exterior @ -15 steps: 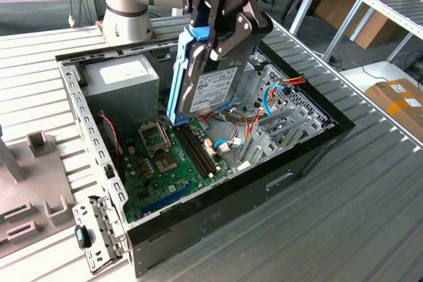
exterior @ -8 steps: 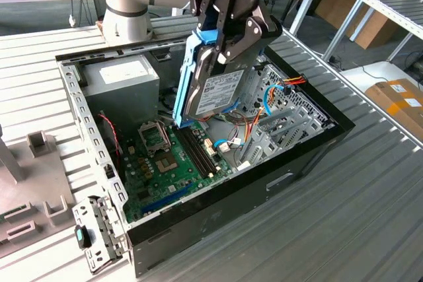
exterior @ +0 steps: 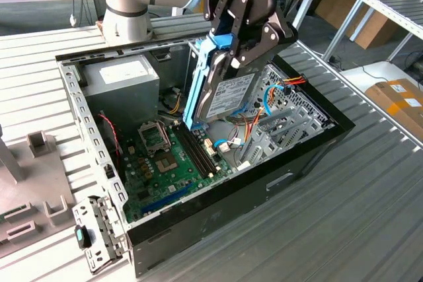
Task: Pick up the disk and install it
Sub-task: 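Pick up the disk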
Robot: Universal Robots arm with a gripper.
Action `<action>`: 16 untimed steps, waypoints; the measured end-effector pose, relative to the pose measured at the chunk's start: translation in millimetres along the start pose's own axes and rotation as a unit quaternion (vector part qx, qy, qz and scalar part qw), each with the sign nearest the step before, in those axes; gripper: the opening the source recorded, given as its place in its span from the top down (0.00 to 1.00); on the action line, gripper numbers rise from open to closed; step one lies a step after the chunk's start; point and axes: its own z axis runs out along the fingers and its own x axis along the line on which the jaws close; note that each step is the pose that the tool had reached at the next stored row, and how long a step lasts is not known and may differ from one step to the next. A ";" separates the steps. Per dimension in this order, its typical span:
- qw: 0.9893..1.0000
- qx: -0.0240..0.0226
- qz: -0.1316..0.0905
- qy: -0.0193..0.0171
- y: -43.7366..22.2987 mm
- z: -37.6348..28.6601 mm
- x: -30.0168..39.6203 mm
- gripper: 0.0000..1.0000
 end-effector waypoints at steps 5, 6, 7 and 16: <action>1.000 0.000 0.000 0.000 -8.7 0.6 5.3 0.63; 1.000 0.000 0.000 0.000 -10.1 0.7 5.9 0.63; 1.000 0.000 0.000 0.000 -12.2 0.8 6.9 0.63; 1.000 -0.001 0.000 0.000 -31.5 1.8 12.2 0.63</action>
